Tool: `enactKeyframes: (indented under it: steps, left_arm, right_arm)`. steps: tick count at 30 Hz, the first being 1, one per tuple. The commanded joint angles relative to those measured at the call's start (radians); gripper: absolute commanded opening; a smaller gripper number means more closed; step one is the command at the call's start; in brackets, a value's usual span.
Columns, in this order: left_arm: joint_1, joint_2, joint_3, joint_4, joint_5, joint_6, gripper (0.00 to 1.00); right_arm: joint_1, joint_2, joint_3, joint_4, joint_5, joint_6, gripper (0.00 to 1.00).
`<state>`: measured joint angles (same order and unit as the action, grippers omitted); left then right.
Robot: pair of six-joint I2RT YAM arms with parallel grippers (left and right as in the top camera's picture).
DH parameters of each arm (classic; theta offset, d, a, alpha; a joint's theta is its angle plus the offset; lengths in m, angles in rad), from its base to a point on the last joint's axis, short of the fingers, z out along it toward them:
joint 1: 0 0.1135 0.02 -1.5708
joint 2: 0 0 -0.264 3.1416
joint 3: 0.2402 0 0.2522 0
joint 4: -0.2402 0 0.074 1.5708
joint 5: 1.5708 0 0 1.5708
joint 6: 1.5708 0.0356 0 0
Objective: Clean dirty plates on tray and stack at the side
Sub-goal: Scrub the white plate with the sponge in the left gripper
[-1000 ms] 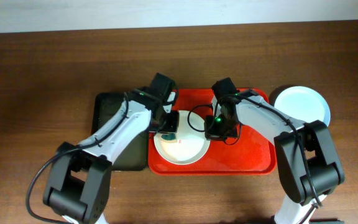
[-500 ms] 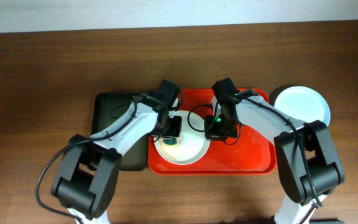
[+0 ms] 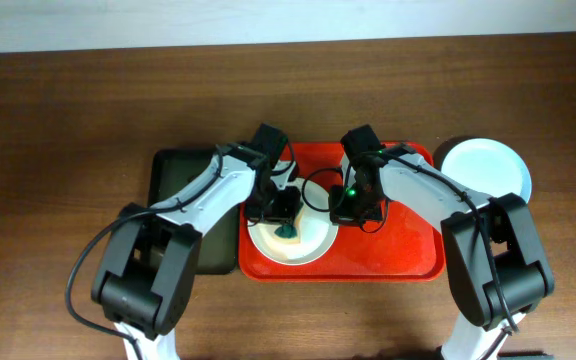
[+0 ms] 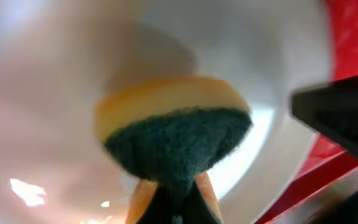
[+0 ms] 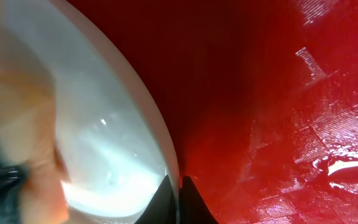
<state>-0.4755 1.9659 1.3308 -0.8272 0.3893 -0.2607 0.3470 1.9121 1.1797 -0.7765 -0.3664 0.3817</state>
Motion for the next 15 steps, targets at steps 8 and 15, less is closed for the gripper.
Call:
enactKeyframes:
  steps: [8, 15]
  left_arm:
    - [0.018, -0.126, -0.055, 0.019, -0.293, -0.014, 0.0]
    - [0.018, -0.087, -0.192, 0.139, -0.261, -0.065, 0.0]
  right_arm:
    - [0.007, -0.008, 0.0, 0.003, -0.016, -0.007, 0.04]
    - [0.007, -0.008, -0.002, 0.004, -0.016, -0.007, 0.04]
